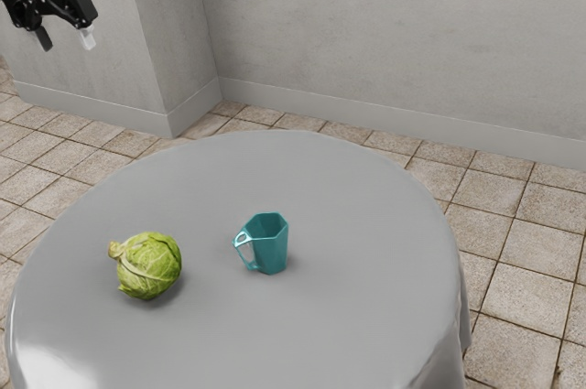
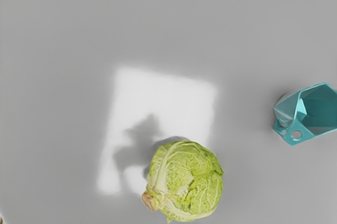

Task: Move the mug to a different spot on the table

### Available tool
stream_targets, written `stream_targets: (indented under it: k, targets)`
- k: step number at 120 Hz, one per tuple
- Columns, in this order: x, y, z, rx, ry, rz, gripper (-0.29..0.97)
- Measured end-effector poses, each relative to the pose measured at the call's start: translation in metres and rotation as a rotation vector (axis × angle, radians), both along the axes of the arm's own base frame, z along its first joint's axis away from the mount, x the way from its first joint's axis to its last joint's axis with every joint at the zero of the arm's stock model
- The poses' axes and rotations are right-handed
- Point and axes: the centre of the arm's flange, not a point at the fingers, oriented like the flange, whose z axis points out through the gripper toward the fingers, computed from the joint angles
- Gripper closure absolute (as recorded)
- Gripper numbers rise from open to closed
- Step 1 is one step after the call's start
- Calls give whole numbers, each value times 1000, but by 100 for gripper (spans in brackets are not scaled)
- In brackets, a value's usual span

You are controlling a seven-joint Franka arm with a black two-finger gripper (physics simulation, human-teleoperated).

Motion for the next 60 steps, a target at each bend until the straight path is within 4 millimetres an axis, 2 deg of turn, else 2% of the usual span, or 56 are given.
stream_targets:
  k: [9, 21, 35, 41, 45, 55, 60]
  targets:
    - [11, -19, -16, -2, 15, -41, 2]
    - [21, -62, -43, -15, 52, -128, 2]
    - [25, -114, -96, -30, 95, -232, 2]
    - [17, -134, -124, -35, 96, -284, 2]
    - [12, -136, -138, -36, 88, -299, 2]
    - [8, -116, -167, -22, 57, -289, 2]
    - [12, -117, -177, -7, 37, -309, 2]
